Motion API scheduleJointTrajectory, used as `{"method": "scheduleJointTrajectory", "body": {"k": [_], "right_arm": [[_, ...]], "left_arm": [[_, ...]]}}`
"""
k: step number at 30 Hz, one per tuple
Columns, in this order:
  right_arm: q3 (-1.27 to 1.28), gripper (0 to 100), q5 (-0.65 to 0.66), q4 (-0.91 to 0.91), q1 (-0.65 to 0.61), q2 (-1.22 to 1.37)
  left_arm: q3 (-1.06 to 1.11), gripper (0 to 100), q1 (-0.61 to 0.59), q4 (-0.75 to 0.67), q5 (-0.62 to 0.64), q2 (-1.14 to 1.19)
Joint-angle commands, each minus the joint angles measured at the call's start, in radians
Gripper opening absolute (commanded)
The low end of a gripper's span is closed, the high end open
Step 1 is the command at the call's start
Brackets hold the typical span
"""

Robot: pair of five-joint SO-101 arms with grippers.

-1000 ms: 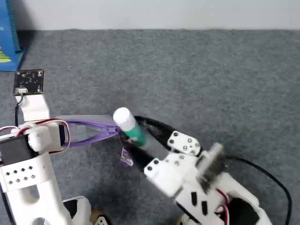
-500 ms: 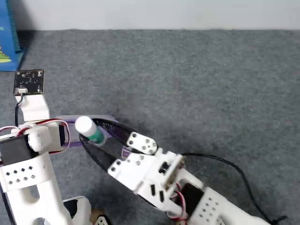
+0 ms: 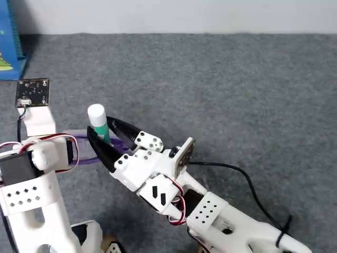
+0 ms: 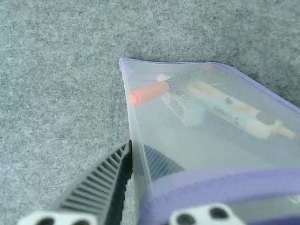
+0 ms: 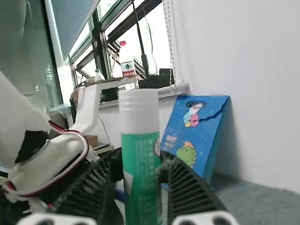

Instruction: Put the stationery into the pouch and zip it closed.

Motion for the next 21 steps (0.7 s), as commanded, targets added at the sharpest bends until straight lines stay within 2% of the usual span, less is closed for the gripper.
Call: {"method": "scheduleJointTrajectory", "body": {"k": [1, 4, 10, 12, 17, 19, 21], "right_arm": [[-0.061, 0.8, -0.089, -0.024, 0.007, 0.002], [-0.061, 0.8, -0.13, -0.022, 0.007, 0.012], [-0.054, 1.4, -0.129, -0.018, 0.002, 0.013], [-0.049, 5.2, -0.097, 0.008, -0.018, 0.013], [-0.054, 25.8, 0.012, 0.061, -0.053, 0.002], [-0.054, 27.2, 0.014, 0.061, -0.053, 0.002], [-0.054, 24.4, 0.015, 0.061, -0.05, 0.002]], "left_arm": [[-0.001, 1, -0.002, -0.017, 0.0, 0.0], [-0.001, 1, -0.002, -0.017, 0.0, 0.0], [-0.001, 1, -0.002, -0.017, 0.0, 0.0], [-0.001, 1, -0.002, -0.015, 0.0, 0.0], [-0.001, 1, -0.002, -0.015, 0.0, 0.002], [-0.001, 1, -0.002, -0.015, 0.0, 0.002], [-0.001, 1, -0.002, -0.015, 0.0, 0.002]]}}
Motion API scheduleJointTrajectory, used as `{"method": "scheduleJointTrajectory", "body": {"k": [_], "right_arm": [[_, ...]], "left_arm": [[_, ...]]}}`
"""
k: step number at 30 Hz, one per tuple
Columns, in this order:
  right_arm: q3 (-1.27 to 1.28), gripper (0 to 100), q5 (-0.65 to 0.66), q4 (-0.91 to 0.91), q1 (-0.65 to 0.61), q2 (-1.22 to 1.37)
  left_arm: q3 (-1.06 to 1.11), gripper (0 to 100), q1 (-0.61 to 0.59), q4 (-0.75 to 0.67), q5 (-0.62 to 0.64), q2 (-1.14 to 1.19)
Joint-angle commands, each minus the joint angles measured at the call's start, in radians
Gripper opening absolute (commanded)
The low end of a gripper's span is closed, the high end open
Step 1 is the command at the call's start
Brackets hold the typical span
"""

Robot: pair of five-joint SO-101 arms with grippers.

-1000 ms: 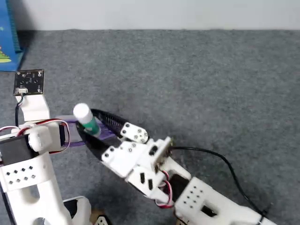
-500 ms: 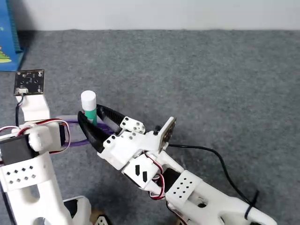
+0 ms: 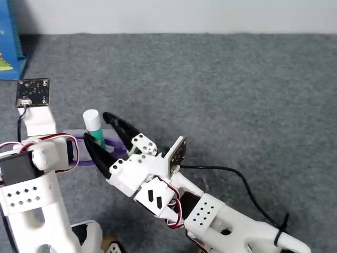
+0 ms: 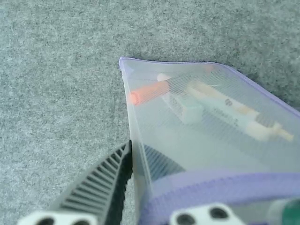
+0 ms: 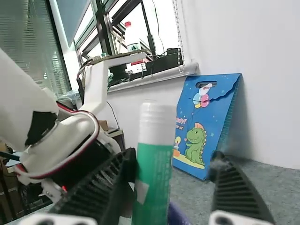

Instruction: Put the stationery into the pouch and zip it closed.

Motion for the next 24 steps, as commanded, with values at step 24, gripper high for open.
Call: {"method": "scheduleJointTrajectory", "body": {"k": [24], "right_arm": [[0.014, 0.8, 0.172, -0.222, -0.008, -0.002]], "left_arm": [[-0.001, 1, -0.002, -0.015, 0.0, 0.002]]}}
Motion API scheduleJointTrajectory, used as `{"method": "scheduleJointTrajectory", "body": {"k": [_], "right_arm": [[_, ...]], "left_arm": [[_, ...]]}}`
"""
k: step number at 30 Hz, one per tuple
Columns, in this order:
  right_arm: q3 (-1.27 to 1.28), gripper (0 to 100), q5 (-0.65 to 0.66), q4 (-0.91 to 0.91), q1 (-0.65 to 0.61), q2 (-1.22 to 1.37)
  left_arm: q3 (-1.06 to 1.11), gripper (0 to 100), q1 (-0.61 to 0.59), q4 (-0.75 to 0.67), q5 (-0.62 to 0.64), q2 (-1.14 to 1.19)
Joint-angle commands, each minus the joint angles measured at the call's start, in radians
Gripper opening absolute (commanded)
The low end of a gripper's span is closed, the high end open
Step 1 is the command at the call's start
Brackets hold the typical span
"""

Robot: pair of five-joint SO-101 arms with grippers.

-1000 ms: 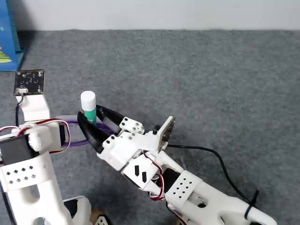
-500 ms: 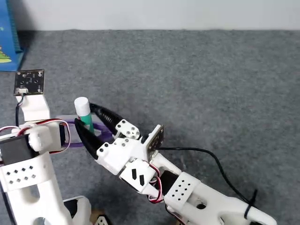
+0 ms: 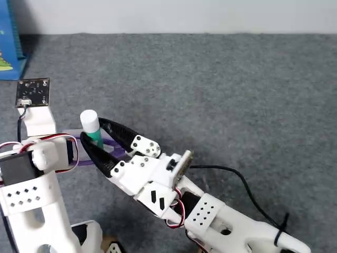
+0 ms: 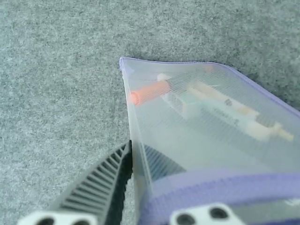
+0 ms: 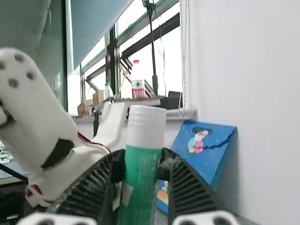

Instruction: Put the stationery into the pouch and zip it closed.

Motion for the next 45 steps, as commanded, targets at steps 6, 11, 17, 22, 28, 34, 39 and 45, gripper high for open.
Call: {"method": "scheduleJointTrajectory", "body": {"k": [6, 11, 17, 22, 28, 34, 39, 45], "right_arm": [[0.025, 0.8, 0.011, -0.033, -0.002, -0.001], [-0.028, 0.8, 0.025, -0.025, 0.013, 0.005], [-0.135, 0.8, 0.117, -0.033, 0.024, 0.148], [-0.161, 0.8, 0.112, -0.101, 0.031, 0.216], [-0.13, 0.9, 0.115, -0.11, 0.062, 0.251], [-0.087, 17.6, 0.12, -0.104, 0.061, 0.248], [-0.087, 28.4, 0.14, -0.102, 0.059, 0.246], [-0.08, 18.4, 0.238, -0.102, 0.033, 0.214]], "left_arm": [[-0.001, 1, -0.002, -0.015, 0.0, 0.002], [-0.001, 1, -0.002, -0.015, 0.0, 0.002], [-0.001, 1, -0.002, -0.015, 0.0, 0.002], [0.013, 1, -0.003, -0.021, 0.0, 0.002], [0.018, 1, -0.003, -0.021, 0.0, 0.002], [0.018, 1, -0.003, -0.021, -0.002, 0.002], [0.018, 1, -0.003, -0.021, -0.002, 0.002], [0.015, 1, -0.003, -0.02, -0.002, 0.002]]}}
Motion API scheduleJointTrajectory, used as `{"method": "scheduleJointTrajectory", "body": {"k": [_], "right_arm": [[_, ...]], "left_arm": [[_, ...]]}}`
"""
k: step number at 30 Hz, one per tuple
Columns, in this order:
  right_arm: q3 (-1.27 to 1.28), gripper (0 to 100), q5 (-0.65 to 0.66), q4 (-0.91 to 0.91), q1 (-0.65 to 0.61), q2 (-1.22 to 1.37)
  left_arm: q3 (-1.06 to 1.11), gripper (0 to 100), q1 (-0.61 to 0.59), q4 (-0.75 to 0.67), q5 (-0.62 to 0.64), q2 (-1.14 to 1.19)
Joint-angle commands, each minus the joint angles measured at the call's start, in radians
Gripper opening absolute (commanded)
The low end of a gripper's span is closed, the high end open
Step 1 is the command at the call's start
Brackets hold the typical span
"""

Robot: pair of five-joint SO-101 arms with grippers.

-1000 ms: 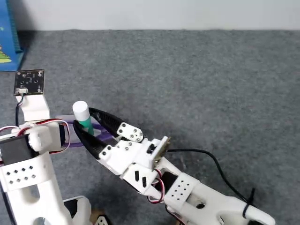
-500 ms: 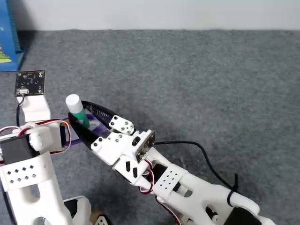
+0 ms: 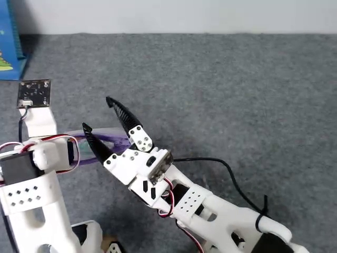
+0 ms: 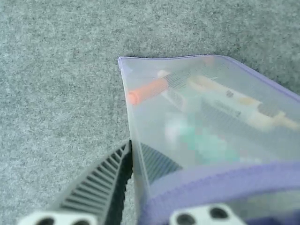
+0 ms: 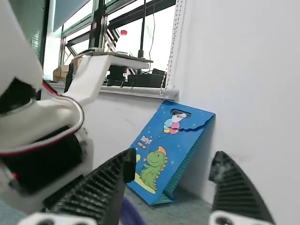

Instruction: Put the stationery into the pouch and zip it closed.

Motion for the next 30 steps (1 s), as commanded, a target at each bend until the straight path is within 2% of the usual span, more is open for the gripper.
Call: {"method": "scheduleJointTrajectory", "body": {"k": [1, 4, 6, 10, 15, 20, 26, 30], "right_arm": [[0.006, 17.0, 0.043, -0.015, -0.01, -0.056], [0.029, 14.3, 0.043, -0.013, -0.005, -0.133], [0.037, 13.0, 0.043, 0.054, 0.008, -0.194], [-0.015, 11.3, 0.006, 0.455, 0.096, -0.351], [-0.19, 11.6, -0.259, 1.015, 0.226, -0.515], [-0.344, 11.7, -0.325, 1.452, 0.257, -0.553], [-0.371, 13.0, -0.336, 1.699, 0.228, -0.556], [-0.374, 25.9, -0.338, 1.837, 0.223, -0.556]], "left_arm": [[-0.001, 1, -0.003, -0.021, -0.002, 0.003], [-0.001, 1, -0.003, -0.021, -0.002, 0.003], [-0.001, 1, -0.003, -0.021, -0.002, 0.003], [-0.001, 1, -0.002, -0.021, -0.002, 0.003], [-0.001, 1, -0.002, -0.021, -0.002, 0.003], [0.001, 1, 0.0, -0.021, -0.002, 0.003], [0.001, 1, 0.0, -0.021, -0.002, 0.003], [0.001, 1, 0.0, -0.021, -0.002, 0.003]]}}
